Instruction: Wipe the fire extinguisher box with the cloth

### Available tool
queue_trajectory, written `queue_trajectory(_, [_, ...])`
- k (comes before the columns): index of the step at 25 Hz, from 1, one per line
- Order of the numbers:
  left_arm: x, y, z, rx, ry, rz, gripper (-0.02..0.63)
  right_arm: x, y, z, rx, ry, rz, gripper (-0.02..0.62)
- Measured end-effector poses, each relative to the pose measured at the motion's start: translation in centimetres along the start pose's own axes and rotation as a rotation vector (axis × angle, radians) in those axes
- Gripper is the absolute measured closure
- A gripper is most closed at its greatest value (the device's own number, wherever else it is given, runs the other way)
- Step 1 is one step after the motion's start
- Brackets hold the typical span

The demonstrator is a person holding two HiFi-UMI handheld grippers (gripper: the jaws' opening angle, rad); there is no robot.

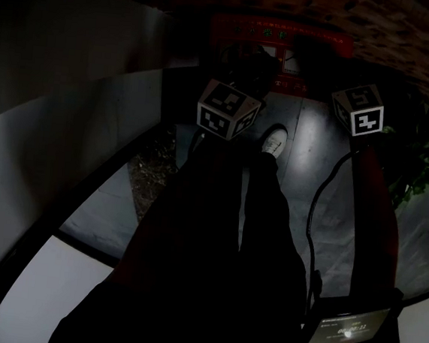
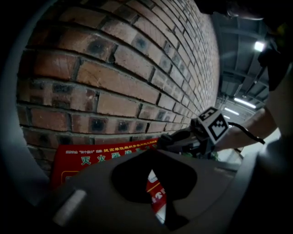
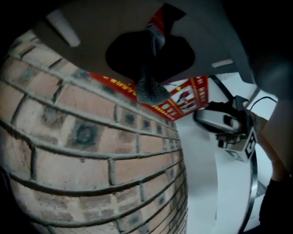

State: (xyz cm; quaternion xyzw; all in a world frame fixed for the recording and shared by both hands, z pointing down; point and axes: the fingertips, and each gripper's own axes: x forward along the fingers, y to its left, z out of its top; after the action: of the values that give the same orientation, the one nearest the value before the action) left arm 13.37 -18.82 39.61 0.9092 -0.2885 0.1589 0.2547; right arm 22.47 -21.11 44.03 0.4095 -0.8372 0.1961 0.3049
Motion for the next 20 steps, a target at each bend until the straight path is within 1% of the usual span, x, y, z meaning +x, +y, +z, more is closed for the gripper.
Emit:
queue_trajectory(3, [0.6,0.0,0.7,0.009,-0.005,-0.002,0.611,0.9,-4.2,1.1,-0.029,0.014,-0.081,0.56])
queue_trajectory(5, [0.9,0.0,1.0,0.008,-0.006,0.0,0.611,1.6,-6.4,0.9,-0.032,0.042,-0.122,0.56])
queue_trajectory(8, [1.2,-0.2,1.2,0.008,-0.007,-0.004,0.611,2.0,-7.6,0.0,-0.026,0.071,-0.134,0.56])
queue_trajectory(10, [1.4,-0.2,1.2,0.01,-0.004,-0.007,0.611,1.7,-7.2,-0.5,-0.009,0.07,-0.124,0.56])
queue_trajectory(13, [1.5,-0.1,0.9,0.009,0.003,-0.009,0.611,0.4,-5.5,-2.0,0.017,0.069,-0.096,0.56])
queue_trajectory(18, [1.7,0.0,0.4,0.009,0.015,-0.014,0.611,-1.8,-1.1,-5.0,0.03,0.075,-0.032,0.561])
queue_trajectory(20, [1.7,-0.3,0.2,0.005,0.017,-0.02,0.611,-2.7,0.6,-6.2,0.061,0.08,-0.006,0.561])
